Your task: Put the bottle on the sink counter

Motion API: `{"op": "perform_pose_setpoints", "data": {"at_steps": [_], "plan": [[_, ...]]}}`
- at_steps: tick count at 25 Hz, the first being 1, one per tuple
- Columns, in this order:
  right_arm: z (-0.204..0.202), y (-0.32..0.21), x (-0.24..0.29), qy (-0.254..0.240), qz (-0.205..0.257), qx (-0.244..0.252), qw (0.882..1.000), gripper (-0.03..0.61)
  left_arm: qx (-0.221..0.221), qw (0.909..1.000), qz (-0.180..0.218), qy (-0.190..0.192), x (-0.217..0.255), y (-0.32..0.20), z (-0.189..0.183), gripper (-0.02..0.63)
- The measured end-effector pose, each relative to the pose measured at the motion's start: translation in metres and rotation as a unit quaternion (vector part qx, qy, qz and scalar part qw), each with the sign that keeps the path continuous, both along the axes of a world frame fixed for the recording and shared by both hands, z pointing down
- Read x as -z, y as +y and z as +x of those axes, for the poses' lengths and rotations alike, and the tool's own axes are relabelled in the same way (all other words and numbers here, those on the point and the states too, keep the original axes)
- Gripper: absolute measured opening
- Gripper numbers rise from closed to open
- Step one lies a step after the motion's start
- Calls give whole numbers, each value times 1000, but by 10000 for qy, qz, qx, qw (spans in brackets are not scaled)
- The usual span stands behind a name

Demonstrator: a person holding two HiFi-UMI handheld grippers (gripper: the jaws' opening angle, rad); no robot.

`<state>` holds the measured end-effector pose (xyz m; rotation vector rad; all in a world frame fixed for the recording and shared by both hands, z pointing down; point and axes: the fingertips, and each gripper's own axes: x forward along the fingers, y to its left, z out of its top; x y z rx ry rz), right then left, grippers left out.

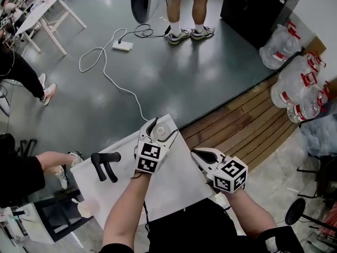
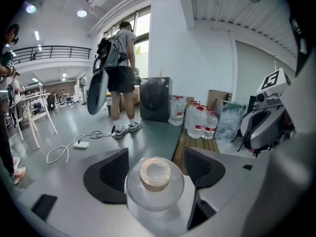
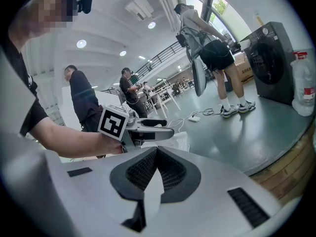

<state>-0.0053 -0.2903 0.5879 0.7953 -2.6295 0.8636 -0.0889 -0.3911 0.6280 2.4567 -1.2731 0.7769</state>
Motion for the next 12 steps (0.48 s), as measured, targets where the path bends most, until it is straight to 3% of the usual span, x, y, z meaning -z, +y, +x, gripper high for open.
{"op": "perform_pose_setpoints", "data": {"at_steps": [7, 12], "plan": [[-12, 0, 12, 31, 65, 145, 9999, 15, 150, 9990, 412, -17, 35, 6, -12, 344], [-27, 3, 29, 56, 206, 265, 9994, 15, 553, 9937, 829, 511, 88, 22, -30, 326]]}}
